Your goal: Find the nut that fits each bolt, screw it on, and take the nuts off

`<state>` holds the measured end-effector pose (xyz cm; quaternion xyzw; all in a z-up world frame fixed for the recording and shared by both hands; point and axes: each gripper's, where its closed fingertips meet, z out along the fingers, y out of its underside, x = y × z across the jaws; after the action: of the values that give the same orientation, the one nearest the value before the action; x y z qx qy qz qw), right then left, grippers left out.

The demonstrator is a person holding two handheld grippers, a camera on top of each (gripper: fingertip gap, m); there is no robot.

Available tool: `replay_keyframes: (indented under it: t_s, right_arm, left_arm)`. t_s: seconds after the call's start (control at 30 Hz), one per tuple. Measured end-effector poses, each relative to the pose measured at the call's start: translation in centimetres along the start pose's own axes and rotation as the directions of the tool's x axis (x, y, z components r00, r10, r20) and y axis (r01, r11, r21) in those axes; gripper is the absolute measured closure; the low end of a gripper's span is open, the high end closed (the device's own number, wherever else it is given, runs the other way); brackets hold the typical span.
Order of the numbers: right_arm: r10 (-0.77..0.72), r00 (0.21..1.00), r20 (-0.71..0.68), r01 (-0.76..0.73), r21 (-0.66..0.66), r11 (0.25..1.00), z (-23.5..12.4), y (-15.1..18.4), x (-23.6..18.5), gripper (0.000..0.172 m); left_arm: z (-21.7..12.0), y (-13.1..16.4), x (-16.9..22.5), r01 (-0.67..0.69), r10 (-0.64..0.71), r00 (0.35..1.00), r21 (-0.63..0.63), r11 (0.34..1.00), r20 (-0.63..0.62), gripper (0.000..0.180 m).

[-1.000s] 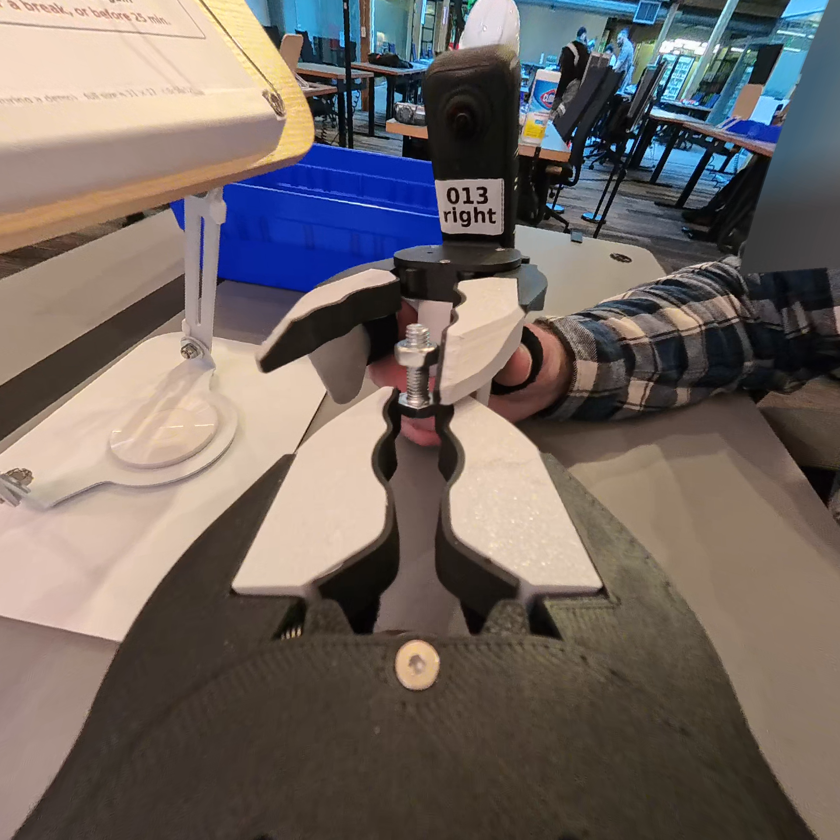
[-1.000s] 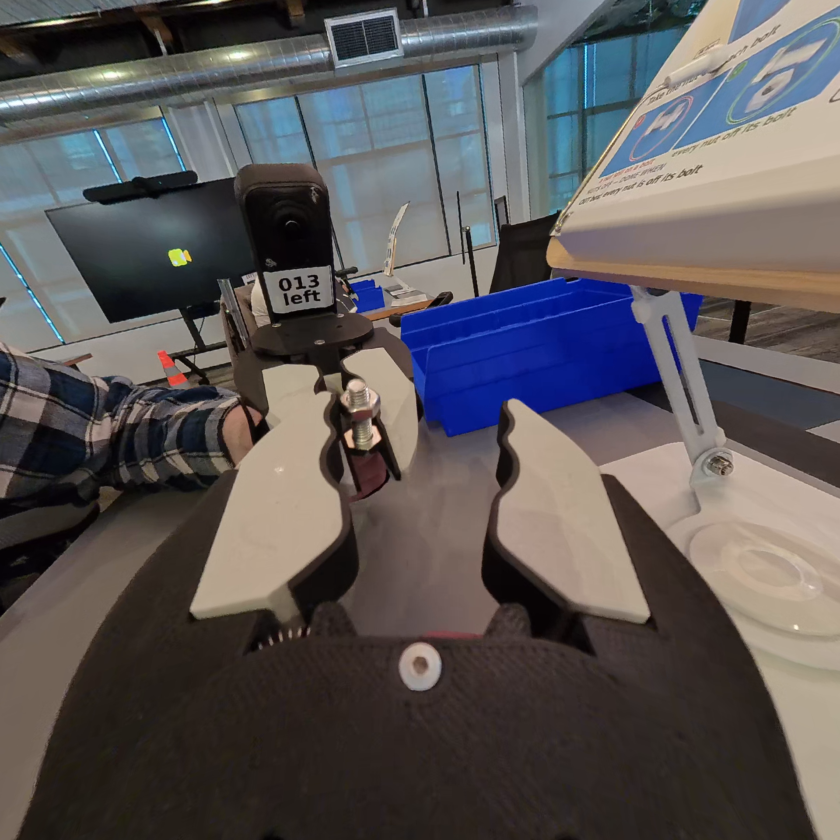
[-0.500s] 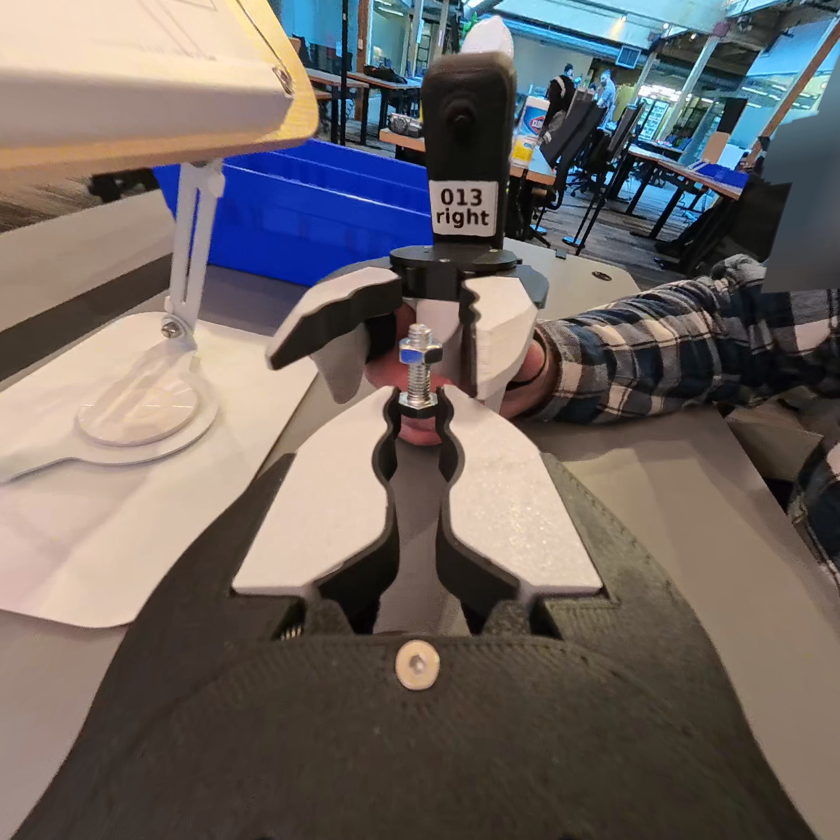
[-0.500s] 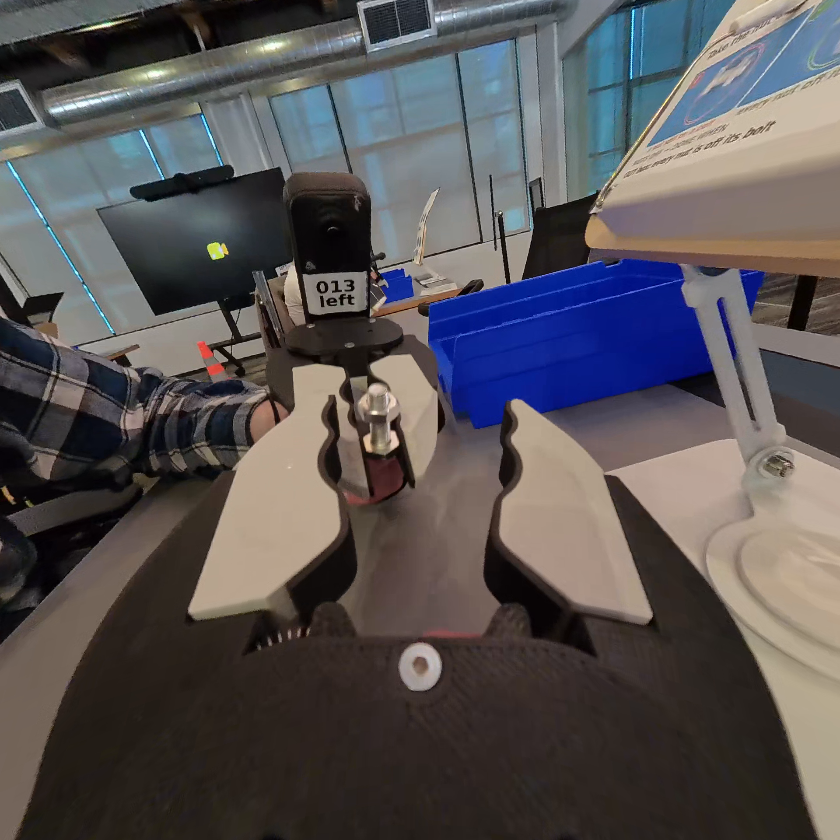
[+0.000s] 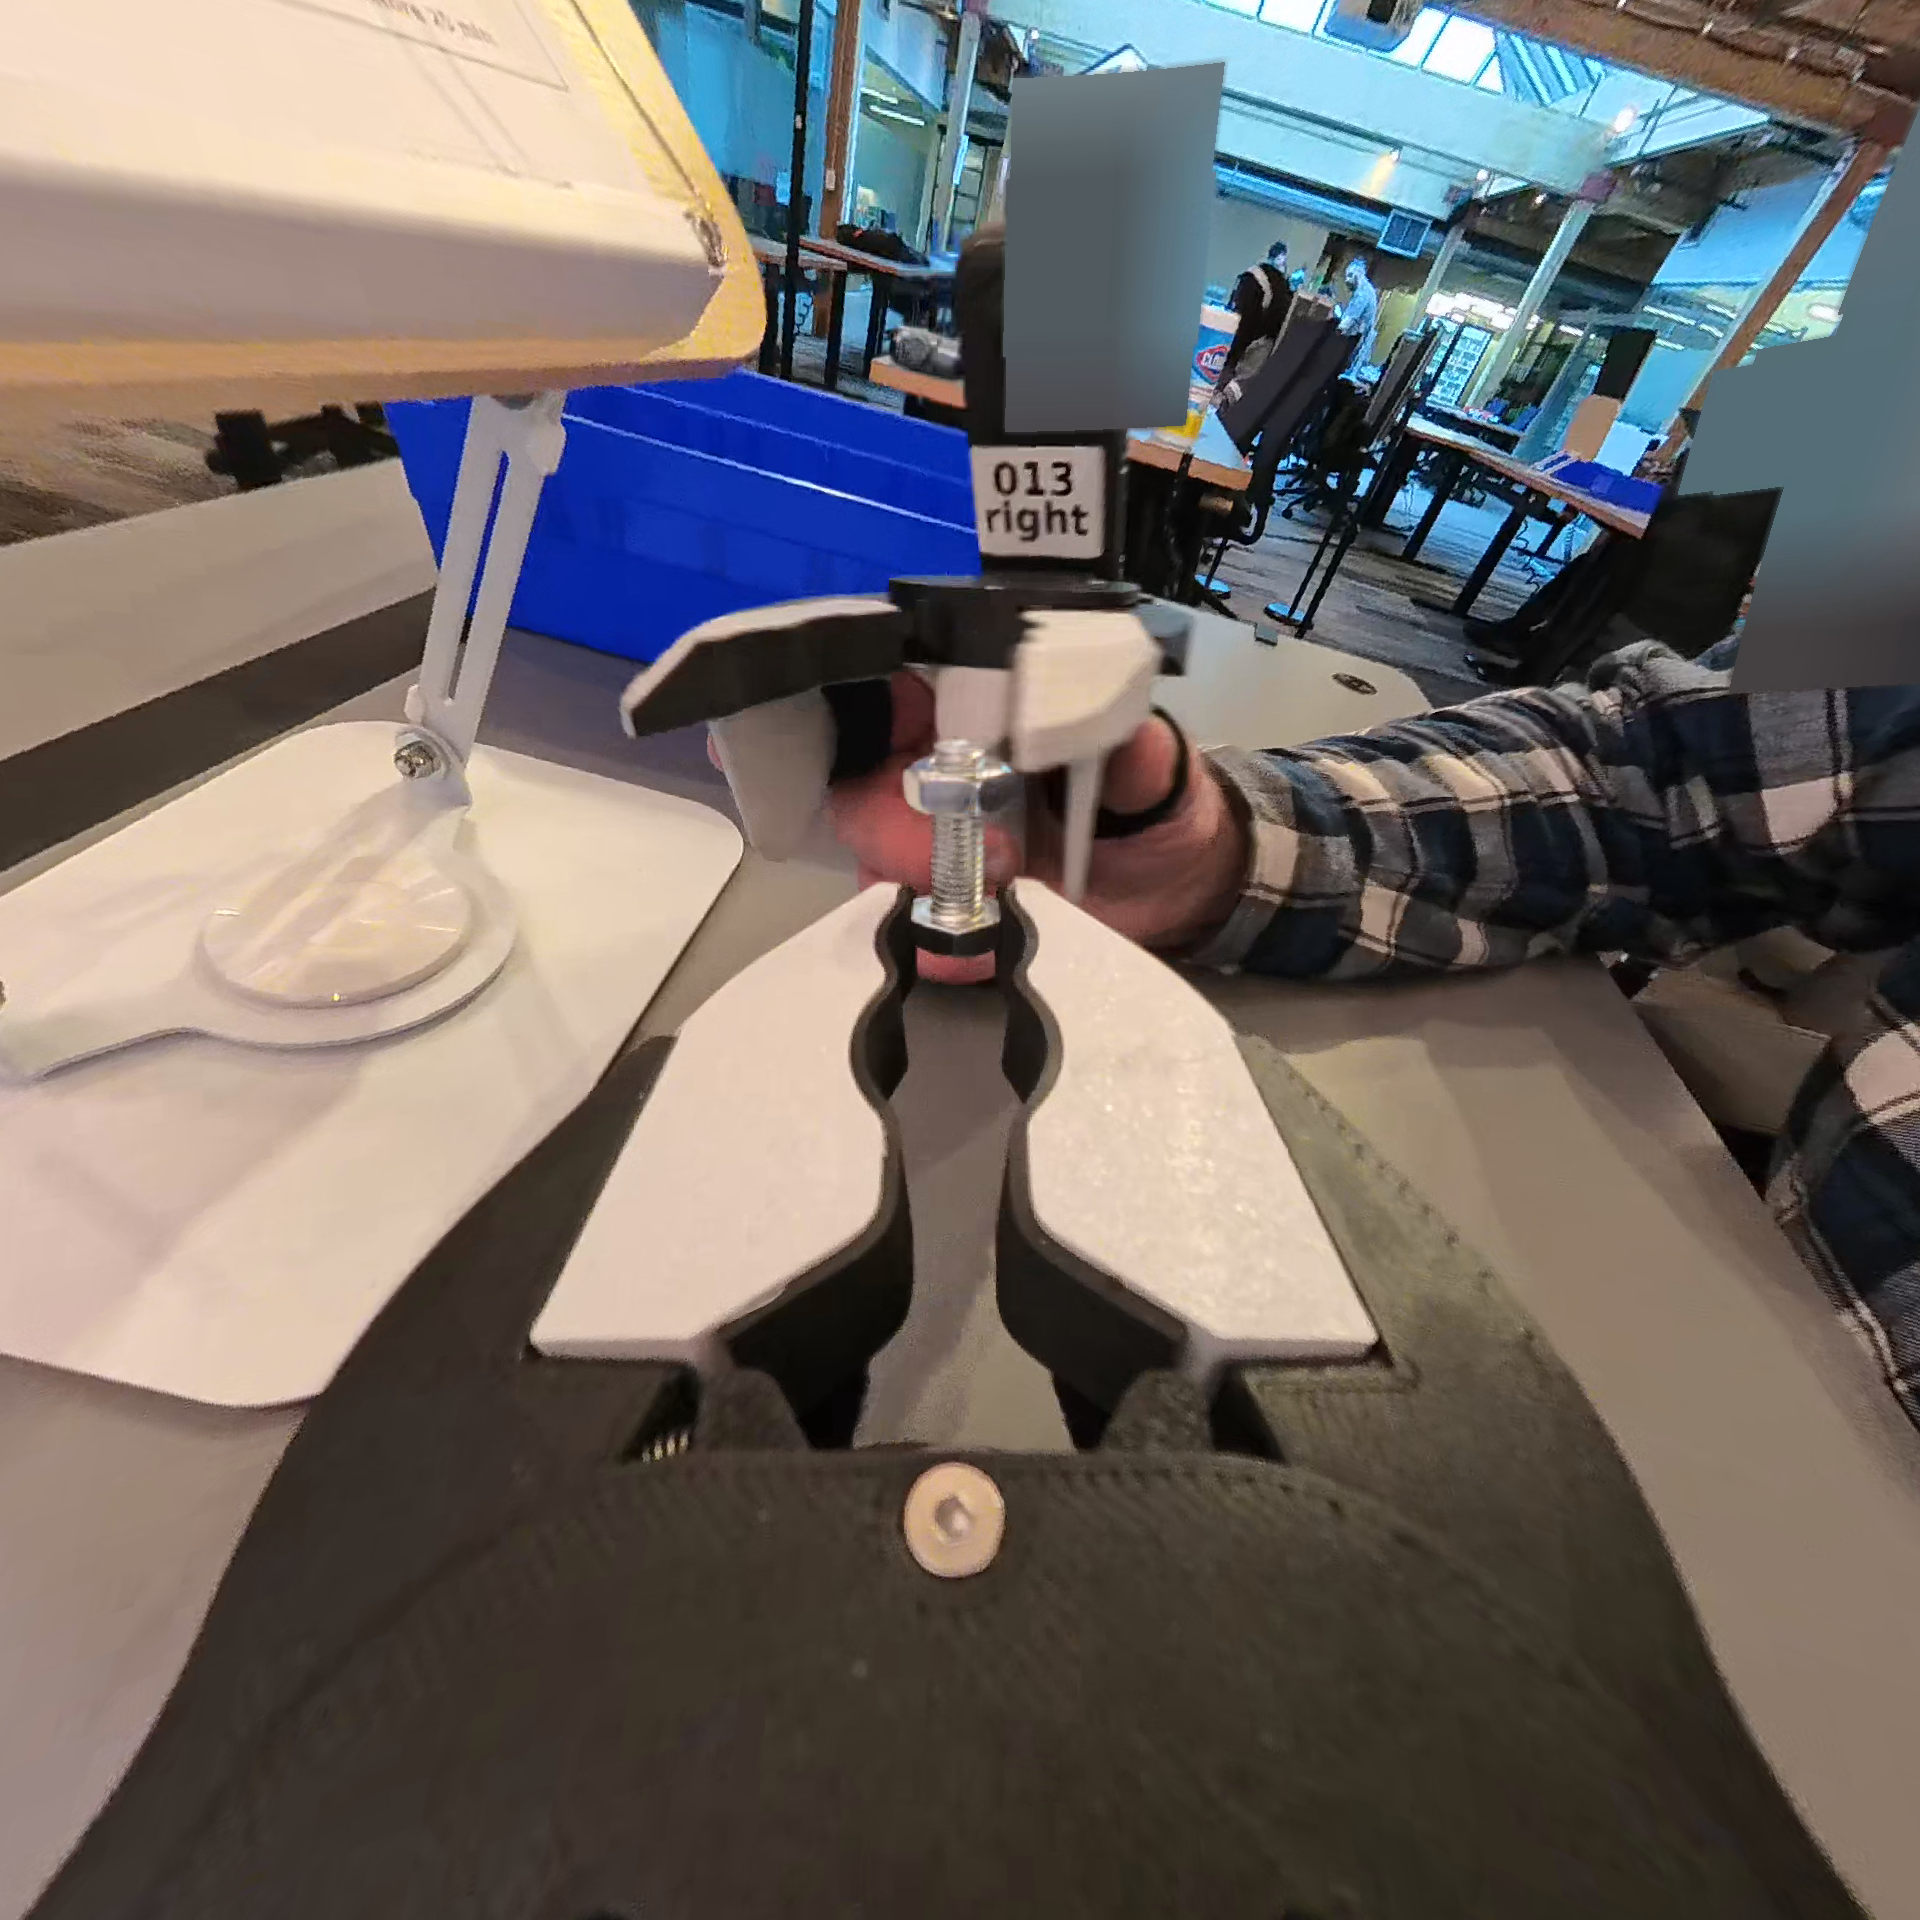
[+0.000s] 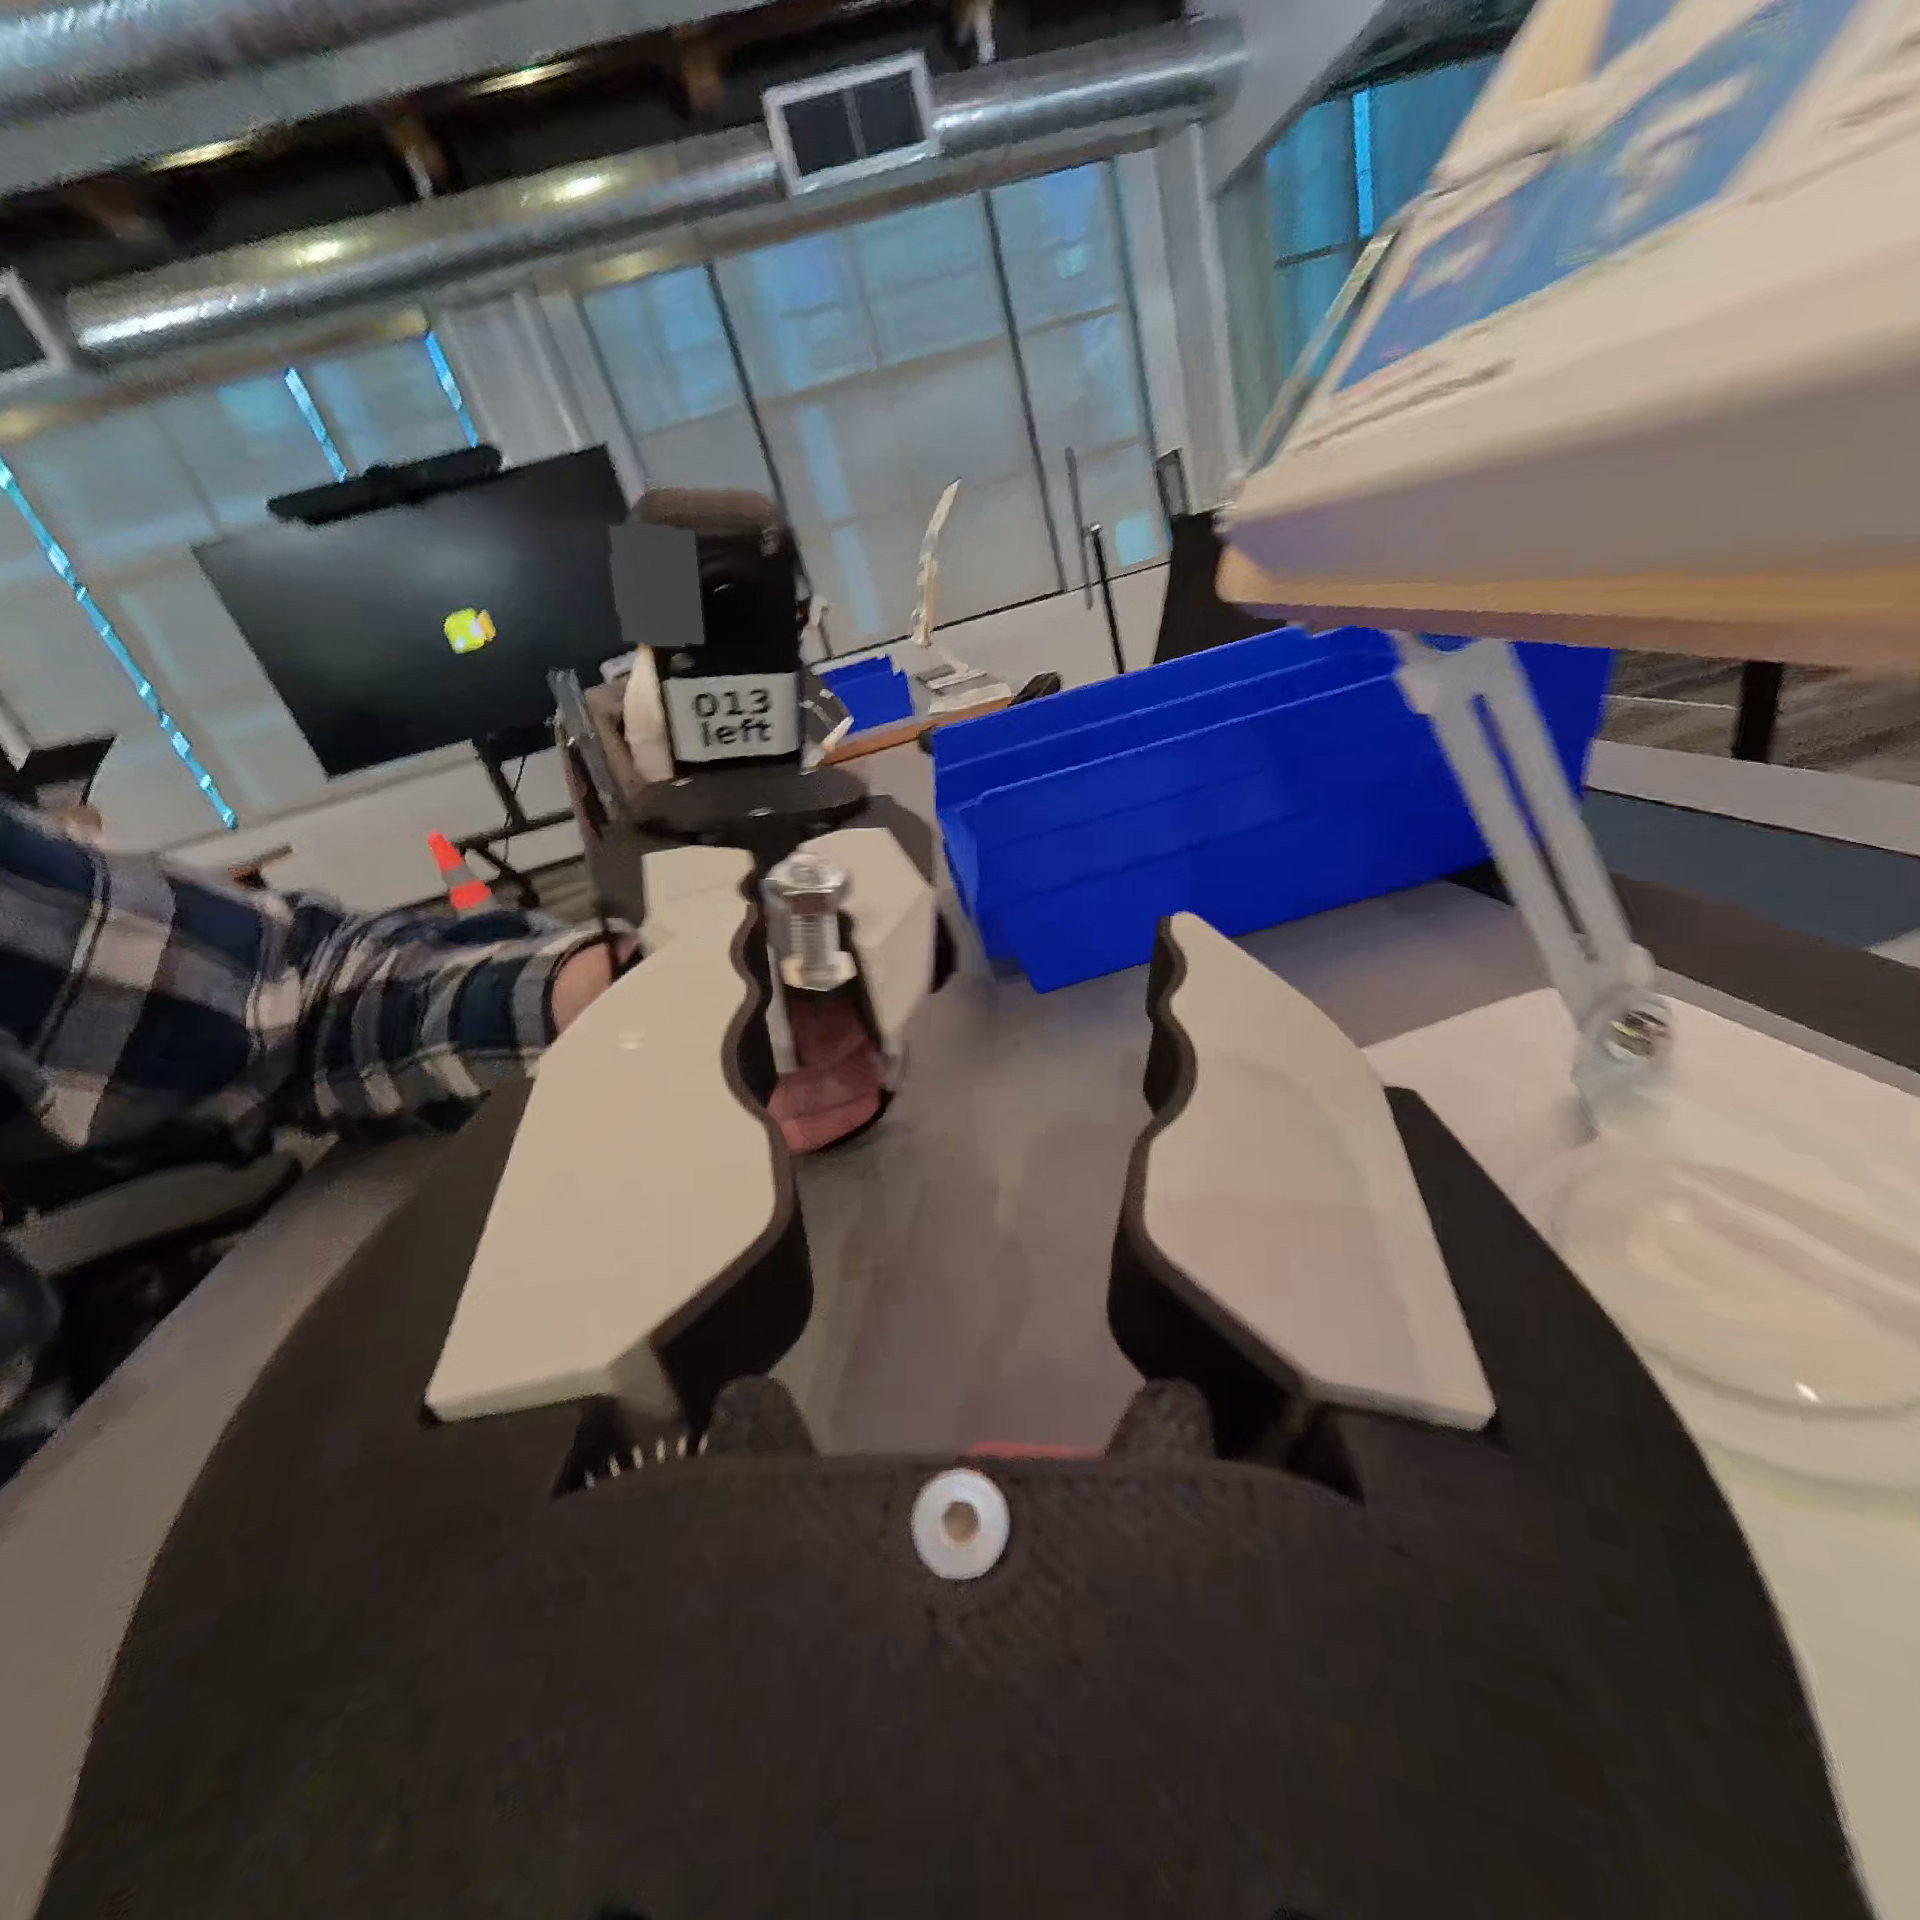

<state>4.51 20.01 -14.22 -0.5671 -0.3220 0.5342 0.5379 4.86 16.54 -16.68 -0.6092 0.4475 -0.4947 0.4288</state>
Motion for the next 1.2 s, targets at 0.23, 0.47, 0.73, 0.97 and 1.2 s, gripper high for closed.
replay_keyframes:
  t_s: [0.23, 0.47, 0.73, 0.97, 1.2]
  right_arm:
    - [-0.044, 0.998, 0.036, 0.045, -0.044, 0.998, 1.3, 1.0, -1.8, 0.101]
    - [-0.026, 1.000, -0.005, 0.025, -0.045, 0.999, 0.9, 0.8, -0.7, 0.098]
    - [0.065, 0.998, -0.015, -0.064, 0.030, 0.997, -0.7, -0.4, 1.1, 0.106]
    - [-0.048, 0.997, 0.062, 0.051, -0.049, 0.998, 0.9, 0.9, -1.7, 0.102]
    - [-0.025, 0.999, 0.025, 0.026, -0.041, 0.999, 0.7, 0.7, -0.9, 0.107]
  left_arm:
    - [0.8, 0.8, 0.7, -0.020, 0.019, 1.000, -0.038, 0.999, -0.017, 0.166]
    - [0.8, 0.6, 0.7, -0.014, 0.013, 1.000, -0.025, 1.000, -0.018, 0.166]
    - [0.1, -0.2, 0.5, -0.020, 0.020, 1.000, 0.003, 1.000, -0.019, 0.166]
    - [0.6, 0.7, 0.3, -0.013, 0.013, 1.000, -0.033, 0.999, -0.008, 0.166]
    - [1.0, 1.3, 0.5, -0.021, 0.020, 1.000, -0.056, 0.998, -0.016, 0.166]
